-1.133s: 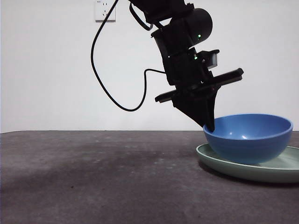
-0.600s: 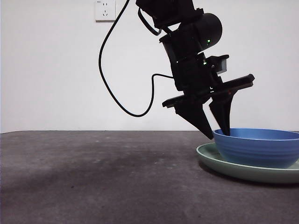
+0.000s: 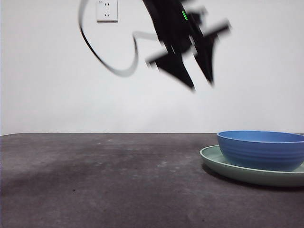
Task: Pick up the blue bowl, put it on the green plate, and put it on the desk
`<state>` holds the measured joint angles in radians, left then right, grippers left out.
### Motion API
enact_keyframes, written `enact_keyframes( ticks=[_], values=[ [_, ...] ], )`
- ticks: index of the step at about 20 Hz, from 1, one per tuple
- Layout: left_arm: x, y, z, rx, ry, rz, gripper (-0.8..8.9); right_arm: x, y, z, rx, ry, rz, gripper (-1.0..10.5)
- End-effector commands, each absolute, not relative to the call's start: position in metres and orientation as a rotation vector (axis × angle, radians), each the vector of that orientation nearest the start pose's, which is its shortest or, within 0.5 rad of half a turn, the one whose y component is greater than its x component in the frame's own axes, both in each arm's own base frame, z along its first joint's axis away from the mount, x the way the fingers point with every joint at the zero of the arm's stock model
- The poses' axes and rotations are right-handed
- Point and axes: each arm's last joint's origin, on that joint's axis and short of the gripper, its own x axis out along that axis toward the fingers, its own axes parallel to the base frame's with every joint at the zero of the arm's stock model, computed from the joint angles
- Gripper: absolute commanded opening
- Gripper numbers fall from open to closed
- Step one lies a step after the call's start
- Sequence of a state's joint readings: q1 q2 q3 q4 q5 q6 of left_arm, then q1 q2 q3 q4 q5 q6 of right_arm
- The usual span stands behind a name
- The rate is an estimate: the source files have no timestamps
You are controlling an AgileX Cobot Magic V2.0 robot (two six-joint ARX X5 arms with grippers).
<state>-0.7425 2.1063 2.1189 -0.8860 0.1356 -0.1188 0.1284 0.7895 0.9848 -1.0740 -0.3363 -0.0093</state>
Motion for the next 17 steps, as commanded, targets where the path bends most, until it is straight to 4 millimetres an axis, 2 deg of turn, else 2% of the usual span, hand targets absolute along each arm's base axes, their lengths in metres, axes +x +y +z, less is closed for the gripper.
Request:
enact_keyframes(
  ticks=[1,6,9,12,14,17],
  values=[
    [0.325,-0.292,0.372,0.109,0.783,-0.772,2.31,0.122,0.025,0.329,0.088,0.864,0.433,4.0],
    [0.290,-0.208,0.457,0.066,0.606,-0.710,2.31,0.122,0.025,0.329,0.088,0.863,0.433,4.0],
    [0.265,-0.165,0.481,0.053,0.596,-0.749,2.29,0.122,0.026,0.330,0.087,0.855,0.434,4.0],
    [0.250,-0.137,0.479,0.054,0.602,-0.720,2.24,0.123,0.026,0.330,0.086,0.843,0.435,4.0],
    [0.241,-0.124,0.463,0.045,0.623,-0.746,2.24,0.124,0.026,0.331,0.086,0.841,0.435,4.0],
    [0.224,-0.112,0.429,0.024,0.638,-0.794,2.24,0.124,0.026,0.330,0.086,0.842,0.435,4.0]
  ],
)
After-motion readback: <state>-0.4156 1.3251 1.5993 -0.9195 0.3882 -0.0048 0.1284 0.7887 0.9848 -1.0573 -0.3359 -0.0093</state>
